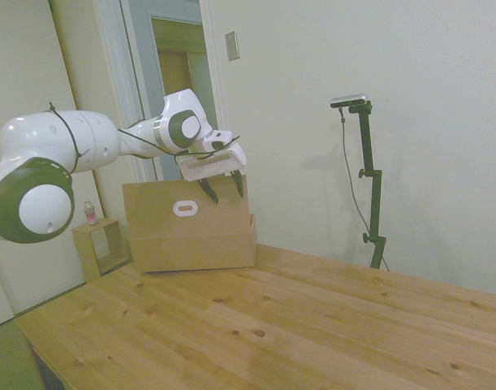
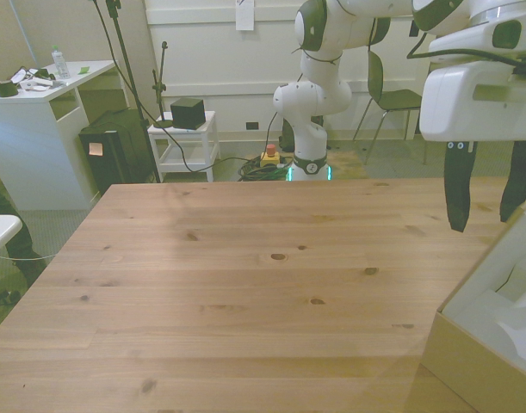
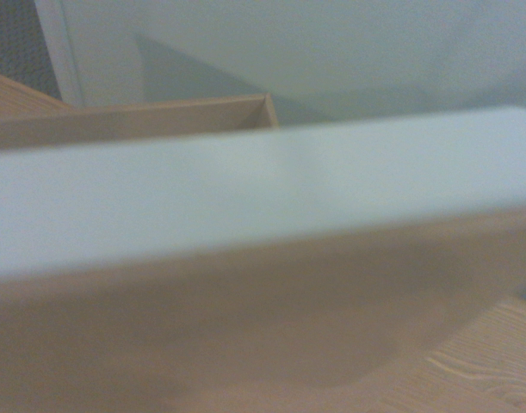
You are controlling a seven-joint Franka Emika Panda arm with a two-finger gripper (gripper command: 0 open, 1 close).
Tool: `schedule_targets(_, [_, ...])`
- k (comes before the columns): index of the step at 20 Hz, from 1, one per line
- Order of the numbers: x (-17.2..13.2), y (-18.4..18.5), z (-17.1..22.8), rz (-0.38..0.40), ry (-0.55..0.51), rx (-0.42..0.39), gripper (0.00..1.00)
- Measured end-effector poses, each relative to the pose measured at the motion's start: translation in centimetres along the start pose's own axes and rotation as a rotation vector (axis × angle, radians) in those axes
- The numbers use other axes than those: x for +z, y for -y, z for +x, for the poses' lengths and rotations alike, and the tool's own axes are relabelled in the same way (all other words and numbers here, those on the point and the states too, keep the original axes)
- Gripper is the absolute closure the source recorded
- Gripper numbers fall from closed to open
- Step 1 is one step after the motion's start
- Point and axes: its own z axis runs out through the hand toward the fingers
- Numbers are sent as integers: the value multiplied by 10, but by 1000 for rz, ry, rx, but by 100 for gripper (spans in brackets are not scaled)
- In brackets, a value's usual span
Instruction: Close the box
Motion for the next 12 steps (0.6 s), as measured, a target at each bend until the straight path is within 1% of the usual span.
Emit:
schedule_targets(3, [6, 0, 10, -18, 9, 14, 0])
schedule_targets(5, [4, -11, 10, -43, 51, 46, 0])
schedule_targets(7, [-7, -34, 6, -48, 128, 92, 0])
schedule_targets(12, [-44, -105, -4, -68, 207, 189, 0])
